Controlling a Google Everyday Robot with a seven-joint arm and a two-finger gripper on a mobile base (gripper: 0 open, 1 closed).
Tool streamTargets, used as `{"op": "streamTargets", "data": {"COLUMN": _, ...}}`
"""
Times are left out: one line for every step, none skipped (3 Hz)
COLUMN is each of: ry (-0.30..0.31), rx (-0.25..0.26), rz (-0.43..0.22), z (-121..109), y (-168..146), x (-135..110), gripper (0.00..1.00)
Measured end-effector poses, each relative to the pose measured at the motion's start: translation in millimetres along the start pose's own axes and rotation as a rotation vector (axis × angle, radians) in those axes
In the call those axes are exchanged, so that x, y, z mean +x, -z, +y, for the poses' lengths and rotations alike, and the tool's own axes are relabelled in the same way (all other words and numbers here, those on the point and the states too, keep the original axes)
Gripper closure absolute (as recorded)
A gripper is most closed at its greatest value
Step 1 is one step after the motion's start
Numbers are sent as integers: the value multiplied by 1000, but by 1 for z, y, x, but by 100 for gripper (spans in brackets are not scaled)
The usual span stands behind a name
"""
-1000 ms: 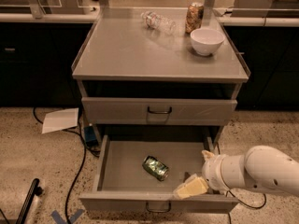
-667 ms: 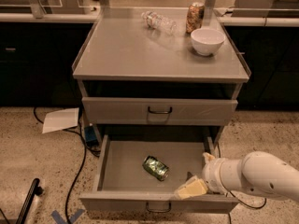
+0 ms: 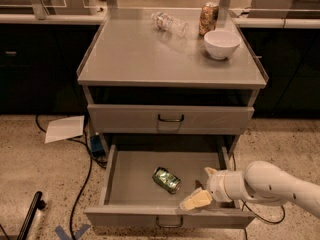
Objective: Pick green can from middle drawer and place on counter
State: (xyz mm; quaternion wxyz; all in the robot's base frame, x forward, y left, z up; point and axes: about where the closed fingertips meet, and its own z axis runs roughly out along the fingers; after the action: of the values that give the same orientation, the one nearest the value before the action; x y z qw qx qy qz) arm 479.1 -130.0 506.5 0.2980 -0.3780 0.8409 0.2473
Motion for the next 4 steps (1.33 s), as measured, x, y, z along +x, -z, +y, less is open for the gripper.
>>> {"op": "streamTargets", "data": {"ry": -15, "rx": -73, "rz": 32, "z": -16, "y": -62, "x": 9, "gripper": 0}}
{"op": "streamTargets", "data": {"ry": -12, "rx": -77, "rz": 34, "z": -15, "y": -64, "x": 8, "gripper": 0}}
{"op": "streamTargets", "data": {"ry": -51, "rx": -50, "rz": 44, "z": -12, "y": -67, "x": 20, "gripper": 0}}
{"op": "streamTargets", "data": {"ry": -75, "rx": -31, "rz": 53, "z": -23, "y": -88, "x": 33, "gripper": 0}}
